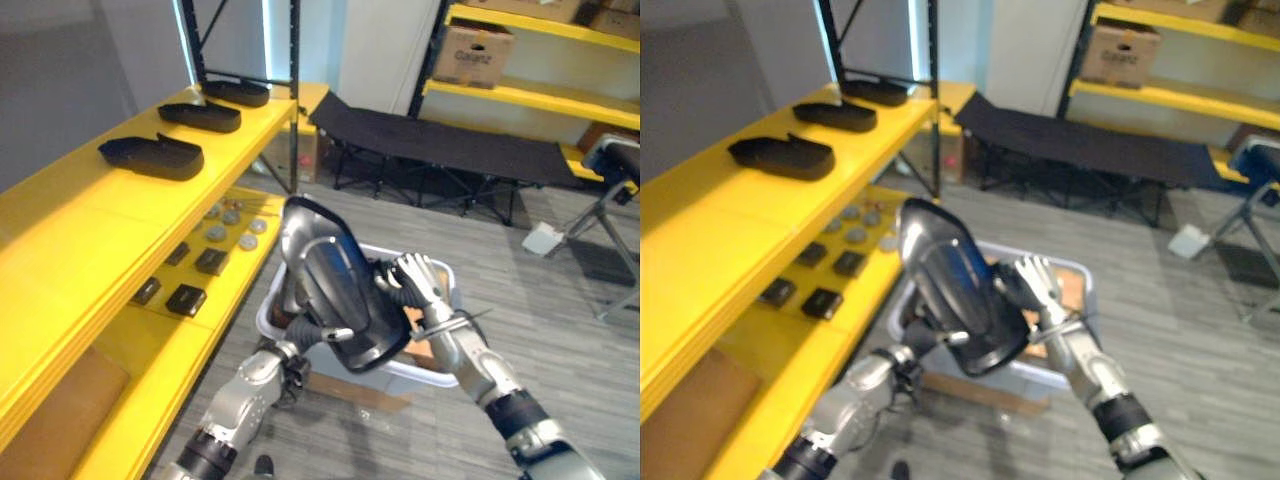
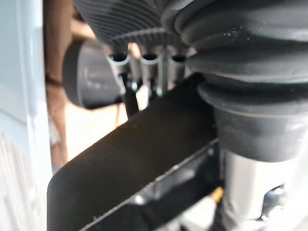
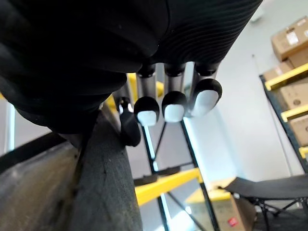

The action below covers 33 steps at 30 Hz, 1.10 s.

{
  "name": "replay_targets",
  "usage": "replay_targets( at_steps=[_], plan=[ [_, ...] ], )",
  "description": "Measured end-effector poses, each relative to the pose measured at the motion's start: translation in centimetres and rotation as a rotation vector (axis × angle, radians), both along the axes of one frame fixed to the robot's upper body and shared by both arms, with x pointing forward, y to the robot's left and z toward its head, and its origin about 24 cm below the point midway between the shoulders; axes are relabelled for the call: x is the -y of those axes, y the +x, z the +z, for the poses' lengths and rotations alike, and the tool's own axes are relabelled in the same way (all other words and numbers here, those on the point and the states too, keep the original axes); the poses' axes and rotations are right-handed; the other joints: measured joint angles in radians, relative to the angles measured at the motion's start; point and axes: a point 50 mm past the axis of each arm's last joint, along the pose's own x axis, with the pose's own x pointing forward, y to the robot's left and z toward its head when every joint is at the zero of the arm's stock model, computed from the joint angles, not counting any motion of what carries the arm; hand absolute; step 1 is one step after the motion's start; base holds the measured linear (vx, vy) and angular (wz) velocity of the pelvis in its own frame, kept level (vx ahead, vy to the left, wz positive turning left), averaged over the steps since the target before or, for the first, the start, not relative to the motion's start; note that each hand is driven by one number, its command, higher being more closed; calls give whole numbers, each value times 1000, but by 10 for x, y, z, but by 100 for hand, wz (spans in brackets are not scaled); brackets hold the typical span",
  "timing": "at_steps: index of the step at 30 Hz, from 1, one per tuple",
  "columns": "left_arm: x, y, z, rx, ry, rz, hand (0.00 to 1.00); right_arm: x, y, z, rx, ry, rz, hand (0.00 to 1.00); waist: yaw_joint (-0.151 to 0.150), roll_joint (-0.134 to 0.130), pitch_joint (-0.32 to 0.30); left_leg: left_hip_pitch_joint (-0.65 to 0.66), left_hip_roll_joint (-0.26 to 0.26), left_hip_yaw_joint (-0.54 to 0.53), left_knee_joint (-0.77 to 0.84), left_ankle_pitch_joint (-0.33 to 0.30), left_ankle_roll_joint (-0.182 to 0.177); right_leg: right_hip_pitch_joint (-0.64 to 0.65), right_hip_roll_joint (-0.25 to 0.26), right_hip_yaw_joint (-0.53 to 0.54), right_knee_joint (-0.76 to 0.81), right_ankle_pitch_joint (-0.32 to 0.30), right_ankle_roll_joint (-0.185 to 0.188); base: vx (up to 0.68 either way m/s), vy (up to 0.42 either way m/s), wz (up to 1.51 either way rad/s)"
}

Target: Walk over and take plastic housings, then place them on the shelf

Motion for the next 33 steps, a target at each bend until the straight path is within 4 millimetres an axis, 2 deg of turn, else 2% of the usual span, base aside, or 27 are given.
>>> replay_targets(
  at_steps=[7, 13, 20, 27, 28, 33],
  plan=[
    [-10, 2, -2, -3, -29, 144, 100, -12, -6, -2, 14, 82, 45, 100, 0, 0, 0, 0, 0, 1, 0, 0, 0, 0, 0, 0, 0, -1, -2, 0, 0, 0],
    [-15, -1, -5, -92, -198, 236, 100, -30, -24, -6, 12, 254, 82, 100, -1, -2, 1, 0, 0, 3, 0, -1, -1, 0, -1, 0, 0, -2, -2, 0, 0, 0],
    [-16, -3, -16, -197, -306, 275, 100, -50, -35, -15, -21, 341, 109, 100, -2, -14, 0, -1, 0, 12, 0, -4, -2, -7, -2, 5, -1, -3, -4, 0, 0, -1],
    [-15, -3, -15, -184, -315, 268, 100, -53, -38, -17, -29, 365, 109, 100, -4, -18, 0, -8, 0, 14, 0, -5, -3, -16, -3, 11, -3, -3, -3, 0, 0, -2],
    [-15, -3, -15, -183, -316, 267, 100, -54, -38, -18, -28, 365, 108, 0, -4, -18, 0, -8, 0, 14, 0, -5, -3, -16, -3, 11, -3, -3, -3, 0, 0, 0],
    [-14, -3, -12, -156, -353, 280, 100, -56, -40, -17, -23, 408, 96, 0, -4, -18, 0, -11, -1, 14, 0, -5, -3, -16, -3, 10, -6, -1, -2, 0, 0, 0]
  ],
)
